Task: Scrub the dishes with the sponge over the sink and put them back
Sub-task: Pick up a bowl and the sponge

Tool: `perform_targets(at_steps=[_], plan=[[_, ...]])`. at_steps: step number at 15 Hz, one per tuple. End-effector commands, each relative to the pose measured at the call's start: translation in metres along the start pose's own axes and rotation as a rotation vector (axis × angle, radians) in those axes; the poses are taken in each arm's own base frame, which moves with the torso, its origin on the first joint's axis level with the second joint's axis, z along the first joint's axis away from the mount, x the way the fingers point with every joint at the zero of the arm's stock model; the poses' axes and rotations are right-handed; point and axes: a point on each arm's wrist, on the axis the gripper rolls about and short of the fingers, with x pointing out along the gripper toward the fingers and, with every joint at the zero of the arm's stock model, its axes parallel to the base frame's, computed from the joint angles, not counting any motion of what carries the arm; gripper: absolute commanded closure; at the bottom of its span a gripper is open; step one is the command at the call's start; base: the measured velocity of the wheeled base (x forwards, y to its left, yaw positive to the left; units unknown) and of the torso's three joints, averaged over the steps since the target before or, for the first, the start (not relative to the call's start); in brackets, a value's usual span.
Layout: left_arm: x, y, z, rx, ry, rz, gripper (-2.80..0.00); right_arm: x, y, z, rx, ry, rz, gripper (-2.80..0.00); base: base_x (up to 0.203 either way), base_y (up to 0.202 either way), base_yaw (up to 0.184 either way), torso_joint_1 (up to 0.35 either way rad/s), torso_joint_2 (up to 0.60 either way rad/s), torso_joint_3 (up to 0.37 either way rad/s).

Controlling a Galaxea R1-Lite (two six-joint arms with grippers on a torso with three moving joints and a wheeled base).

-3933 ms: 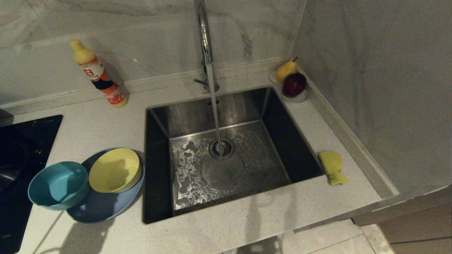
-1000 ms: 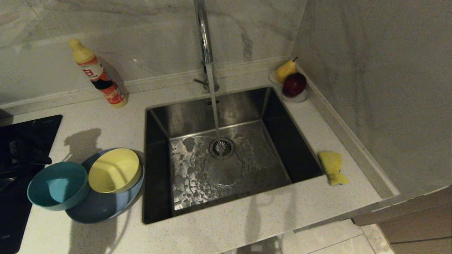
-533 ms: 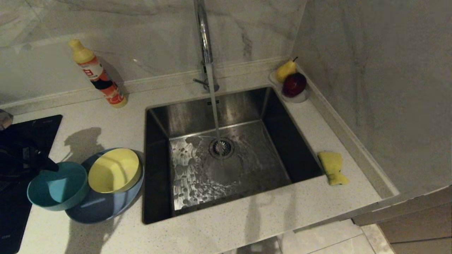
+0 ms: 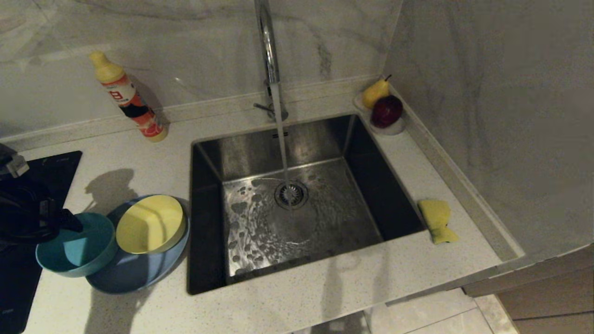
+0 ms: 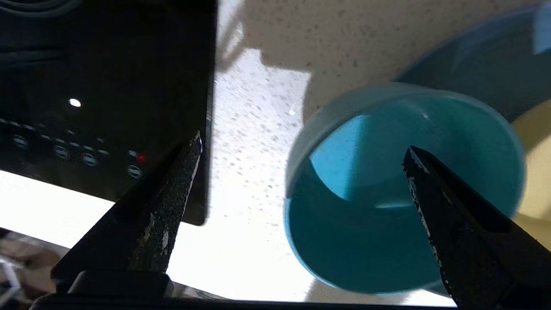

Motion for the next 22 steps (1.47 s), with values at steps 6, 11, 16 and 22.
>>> perform_targets(at_steps=[6, 11, 16, 22], plan=[[0.007, 0.001, 0.000, 0.007, 0.021, 0.022, -2.80, 0.000, 0.000, 0.000, 0.000, 0.000, 0.000, 0.00, 0.000, 0.000, 0.000, 0.000, 0.00, 0.000], [0.014, 0.016, -0.002, -0.032, 0.046, 0.057, -2.80, 0.000, 0.000, 0.000, 0.000, 0.000, 0.000, 0.00, 0.000, 0.000, 0.000, 0.000, 0.00, 0.000], [0.021, 0.034, 0.000, -0.059, 0.055, 0.096, -2.80, 0.000, 0.000, 0.000, 0.000, 0.000, 0.000, 0.00, 0.000, 0.000, 0.000, 0.000, 0.00, 0.000], [0.022, 0.048, 0.003, -0.084, 0.050, 0.123, -2.80, 0.000, 0.000, 0.000, 0.000, 0.000, 0.000, 0.00, 0.000, 0.000, 0.000, 0.000, 0.00, 0.000]])
